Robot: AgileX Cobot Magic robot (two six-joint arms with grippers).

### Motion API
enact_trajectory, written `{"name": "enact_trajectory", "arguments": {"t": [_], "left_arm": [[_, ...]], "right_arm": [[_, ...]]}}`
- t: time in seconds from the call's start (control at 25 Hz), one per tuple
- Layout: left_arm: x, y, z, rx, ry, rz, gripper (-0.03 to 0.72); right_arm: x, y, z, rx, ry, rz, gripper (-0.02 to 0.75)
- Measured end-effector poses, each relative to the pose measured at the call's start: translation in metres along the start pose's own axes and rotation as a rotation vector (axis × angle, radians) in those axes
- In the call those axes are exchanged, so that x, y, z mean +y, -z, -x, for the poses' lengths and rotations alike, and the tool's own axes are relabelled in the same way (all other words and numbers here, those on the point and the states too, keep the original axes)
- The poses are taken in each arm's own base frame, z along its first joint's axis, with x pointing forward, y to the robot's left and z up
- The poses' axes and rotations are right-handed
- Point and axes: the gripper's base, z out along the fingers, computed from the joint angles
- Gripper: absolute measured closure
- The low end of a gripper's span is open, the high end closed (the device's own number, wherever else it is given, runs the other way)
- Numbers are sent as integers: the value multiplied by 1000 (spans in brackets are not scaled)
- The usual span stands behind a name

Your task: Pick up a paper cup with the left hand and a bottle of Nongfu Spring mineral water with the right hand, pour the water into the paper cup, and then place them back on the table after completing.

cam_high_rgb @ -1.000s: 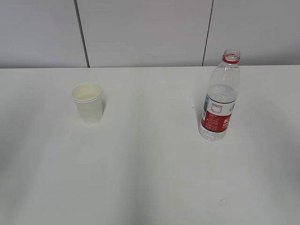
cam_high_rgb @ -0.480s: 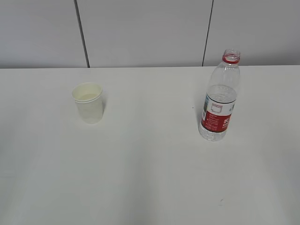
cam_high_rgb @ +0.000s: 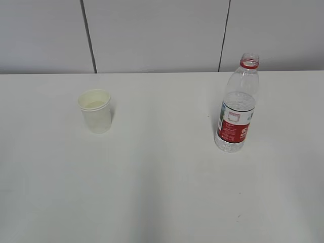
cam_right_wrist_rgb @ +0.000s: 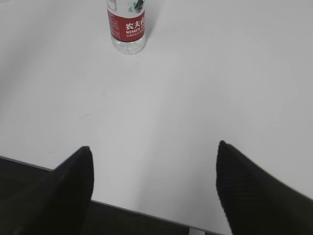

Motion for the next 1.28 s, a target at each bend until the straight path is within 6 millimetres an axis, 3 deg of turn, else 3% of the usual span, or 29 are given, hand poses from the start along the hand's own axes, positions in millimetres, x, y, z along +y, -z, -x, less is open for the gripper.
{"name": "enact_trajectory", "arguments": {"t": [0.24,0.6,1.28], "left_arm": [[0,-5,-2,-43,-10,-2,346],[0,-6,-1,-53,-70,-3,348],[-4,-6,-2,-56,-8,41,433]], "right_arm": [[6,-10,-15,18,-4,40,164],[6,-11,-16,15,-4,45,164],[0,-10,-17,16,29,-21,164]]}}
